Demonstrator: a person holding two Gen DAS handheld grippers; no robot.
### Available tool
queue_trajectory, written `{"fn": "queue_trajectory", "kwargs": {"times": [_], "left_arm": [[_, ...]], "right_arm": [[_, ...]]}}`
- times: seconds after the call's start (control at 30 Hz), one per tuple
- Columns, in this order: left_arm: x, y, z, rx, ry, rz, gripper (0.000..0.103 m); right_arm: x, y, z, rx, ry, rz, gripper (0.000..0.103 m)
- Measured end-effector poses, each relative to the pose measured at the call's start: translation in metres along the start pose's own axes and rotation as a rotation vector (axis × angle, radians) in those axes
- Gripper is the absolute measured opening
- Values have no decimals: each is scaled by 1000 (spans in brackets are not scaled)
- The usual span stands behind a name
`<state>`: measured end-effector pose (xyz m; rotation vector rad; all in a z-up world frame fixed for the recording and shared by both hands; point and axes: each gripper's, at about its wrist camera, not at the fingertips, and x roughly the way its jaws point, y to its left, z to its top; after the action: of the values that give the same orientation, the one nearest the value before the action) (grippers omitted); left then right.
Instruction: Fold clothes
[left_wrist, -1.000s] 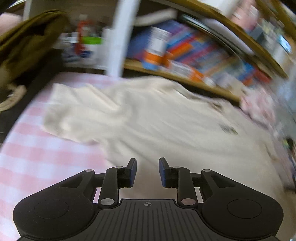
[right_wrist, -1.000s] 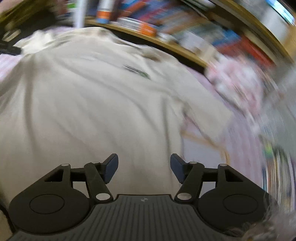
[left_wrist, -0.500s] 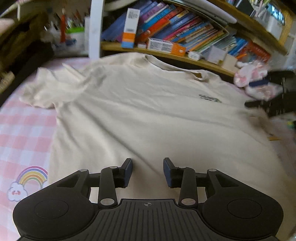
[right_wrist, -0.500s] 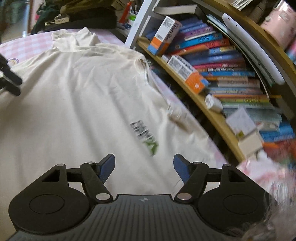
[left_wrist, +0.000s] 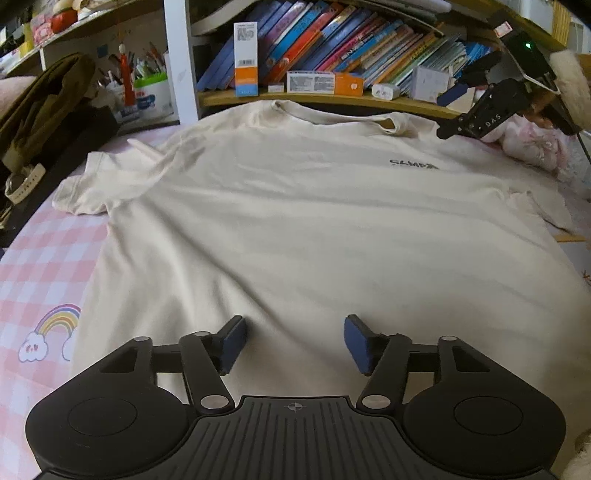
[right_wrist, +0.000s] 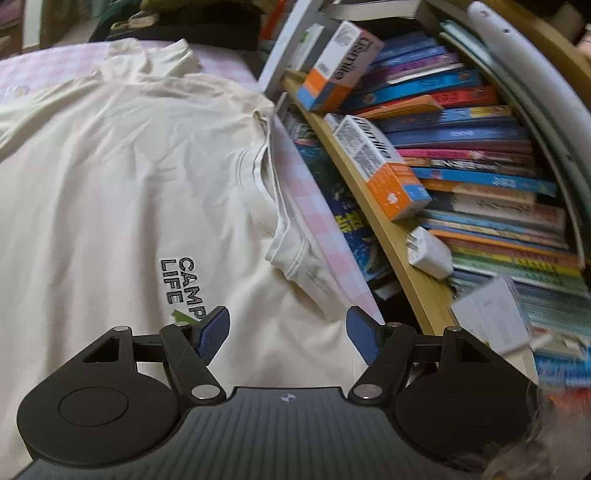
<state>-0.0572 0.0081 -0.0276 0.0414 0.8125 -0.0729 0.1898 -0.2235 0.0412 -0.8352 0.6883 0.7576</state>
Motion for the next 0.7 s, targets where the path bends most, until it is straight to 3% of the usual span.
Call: {"fn": "queue_trajectory", "kwargs": {"times": [0.1,0.17,0.23,0.37,0.47,0.63,0.67,0.7], "left_arm": [[2,-2,-1,3,-4,8,74],[4,-1,-2,-11,2,21,92],[6,1,-2,-35,12,39,98],[8,3,-3,-34,10,39,101],[9,4,-3,-34,10,39,102],[9,5,-4,-33,7,38,102],[9,5,-4,-33,7,38,102],[9,5,-4,-33,7,38,102]], "right_arm": [[7,-3,3,-29,2,29,68],[11,-4,4,-47,7,43,67],[16,-3,5,-66,14,61,65],[25,-1,10,-116,19,80,55],[33,-2,16,-154,20,77,55],[51,-22,21,-74,45,-3,52],[55,-26,22,-54,50,-20,41],[59,-31,23,-34,56,-38,18]]}}
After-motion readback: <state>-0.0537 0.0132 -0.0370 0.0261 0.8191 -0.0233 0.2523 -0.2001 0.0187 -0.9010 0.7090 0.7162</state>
